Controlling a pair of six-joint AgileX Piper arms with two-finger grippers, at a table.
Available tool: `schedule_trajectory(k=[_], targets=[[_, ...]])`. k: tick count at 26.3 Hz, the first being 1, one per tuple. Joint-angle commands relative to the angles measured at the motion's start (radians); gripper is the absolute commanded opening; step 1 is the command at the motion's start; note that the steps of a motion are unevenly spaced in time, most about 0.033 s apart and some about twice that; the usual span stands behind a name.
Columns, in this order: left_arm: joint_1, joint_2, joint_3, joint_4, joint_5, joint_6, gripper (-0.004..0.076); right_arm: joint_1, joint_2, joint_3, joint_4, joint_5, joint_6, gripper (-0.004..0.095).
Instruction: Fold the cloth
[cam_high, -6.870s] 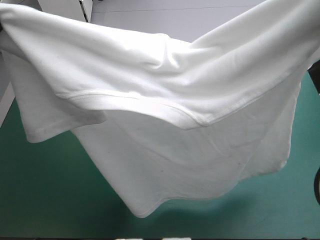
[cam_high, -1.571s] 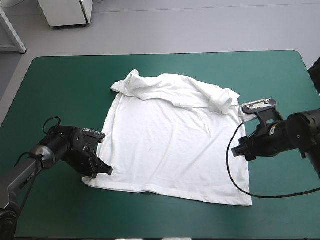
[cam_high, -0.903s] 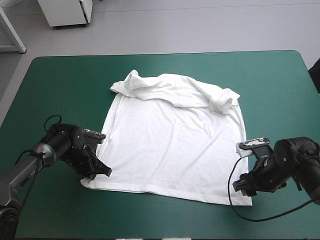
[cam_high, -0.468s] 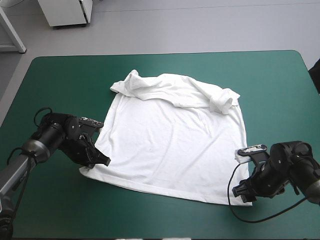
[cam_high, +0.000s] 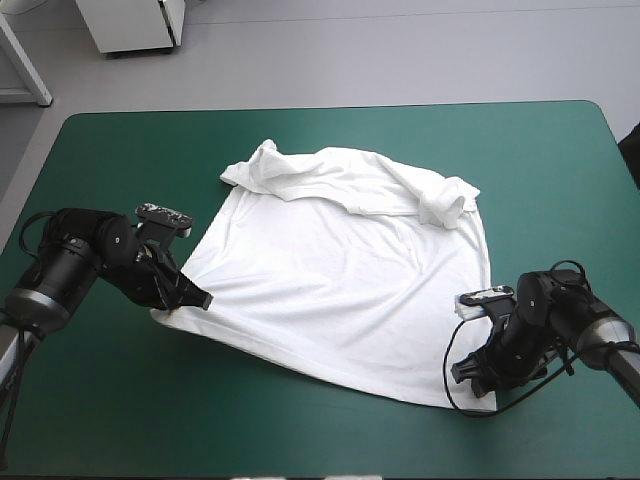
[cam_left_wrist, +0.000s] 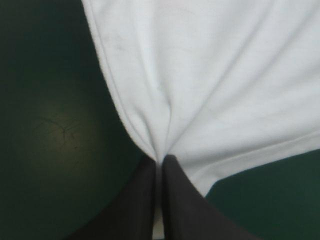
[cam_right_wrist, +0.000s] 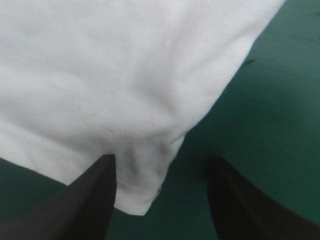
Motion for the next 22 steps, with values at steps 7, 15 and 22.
schedule_trajectory(k=[7,15,22], targets=[[-0.001,-0.034,-0.042,-0.003,0.0,-0.009,-0.0022,0.02,0.001,-0.019,0.114,-0.035,-0.053,0.0295],[-0.001,-0.038,-0.042,-0.016,-0.001,-0.001,-0.0022,0.175,0.028,-0.019,0.109,-0.093,-0.021,-0.0008],[-0.001,-0.083,-0.046,-0.029,0.012,0.016,-0.0022,0.202,-0.046,-0.155,-0.038,-0.018,0.077,-0.0007]])
